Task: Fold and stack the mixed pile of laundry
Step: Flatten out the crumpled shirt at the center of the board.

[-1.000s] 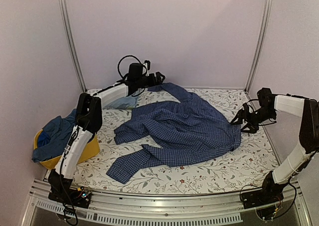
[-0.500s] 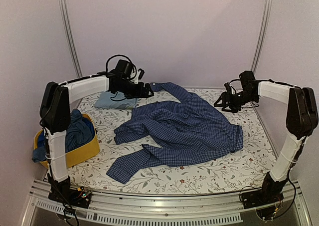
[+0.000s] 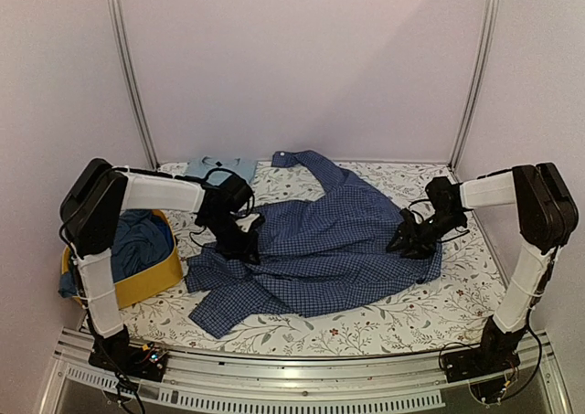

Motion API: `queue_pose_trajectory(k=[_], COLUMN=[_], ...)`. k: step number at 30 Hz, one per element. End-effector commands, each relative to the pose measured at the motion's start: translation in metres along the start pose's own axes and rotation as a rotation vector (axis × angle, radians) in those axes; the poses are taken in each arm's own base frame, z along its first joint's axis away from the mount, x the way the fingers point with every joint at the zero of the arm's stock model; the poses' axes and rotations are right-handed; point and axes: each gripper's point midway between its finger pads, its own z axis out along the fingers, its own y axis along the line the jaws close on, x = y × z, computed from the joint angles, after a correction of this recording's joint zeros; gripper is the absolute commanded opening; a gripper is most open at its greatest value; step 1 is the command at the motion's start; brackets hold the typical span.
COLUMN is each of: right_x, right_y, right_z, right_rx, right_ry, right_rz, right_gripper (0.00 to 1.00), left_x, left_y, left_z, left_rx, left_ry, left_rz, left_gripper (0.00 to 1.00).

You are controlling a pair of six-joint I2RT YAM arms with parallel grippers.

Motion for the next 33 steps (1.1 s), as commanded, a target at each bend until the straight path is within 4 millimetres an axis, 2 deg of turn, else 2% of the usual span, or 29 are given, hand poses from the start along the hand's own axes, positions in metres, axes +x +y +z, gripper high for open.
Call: queue_pose_trajectory(k=[1,3,4,6,7,8,11,14,15,18,20,21,22,28,33], right_x=[0.049,0.068,0.073,0.063,0.047,0.021,-0.046,-0.104,-0.121,-0.164,-0.184,-0.192,-0.197,-0.216,-0.218], right_y=[0.001,0.003,0.006,0.024,0.036,0.051,0.068,0.063,0.054,0.047,0.038,0.041,0.036,0.021,0.013], right_z=[-0.013,-0.016,-0.019,-0.033,-0.045,-0.064,-0.103,-0.107,-0.097,-0.091,-0.073,-0.069,-0.055,-0.014,0.018], right_rx=[0.011,-0.017,-0.036,-0.076,-0.083,-0.080,-0.033,0.033,0.055,0.103,0.137,0.150,0.173,0.324,0.426], right_ry=[0.059,0.084,0.091,0.046,-0.013,-0.107,-0.313,-0.372,-0.362,-0.402,-0.388,-0.391,-0.371,-0.340,-0.293], right_rz=[0.083,0.122,0.135,0.071,0.010,-0.065,-0.160,-0.165,-0.151,-0.150,-0.149,-0.166,-0.169,-0.227,-0.284], right_gripper=[0.60,0.60,0.60,0.60,0.60,0.61,0.61,0.57,0.55,0.49,0.47,0.47,0.47,0.52,0.54], left_x=[0.068,0.078,0.074,0.051,0.036,0.020,-0.021,-0.048,-0.055,-0.076,-0.085,-0.088,-0.090,-0.096,-0.096], left_y=[0.012,0.011,0.006,0.000,-0.001,0.002,0.023,0.050,0.057,0.069,0.074,0.076,0.078,0.087,0.092], left_z=[-0.021,-0.029,-0.036,-0.061,-0.072,-0.084,-0.108,-0.113,-0.111,-0.112,-0.112,-0.110,-0.110,-0.104,-0.100], left_rx=[-0.046,-0.038,-0.023,-0.005,0.012,0.020,0.026,-0.050,-0.073,-0.105,-0.111,-0.110,-0.113,-0.139,-0.152], left_ry=[0.126,0.126,0.100,-0.009,-0.071,-0.129,-0.249,-0.279,-0.280,-0.305,-0.317,-0.320,-0.320,-0.323,-0.317], left_rz=[-0.108,-0.098,-0.076,-0.036,-0.027,-0.041,-0.108,-0.146,-0.154,-0.160,-0.169,-0.172,-0.178,-0.197,-0.206], left_gripper=[0.20,0.20,0.23,0.43,0.52,0.57,0.68,0.71,0.71,0.71,0.72,0.72,0.72,0.73,0.73])
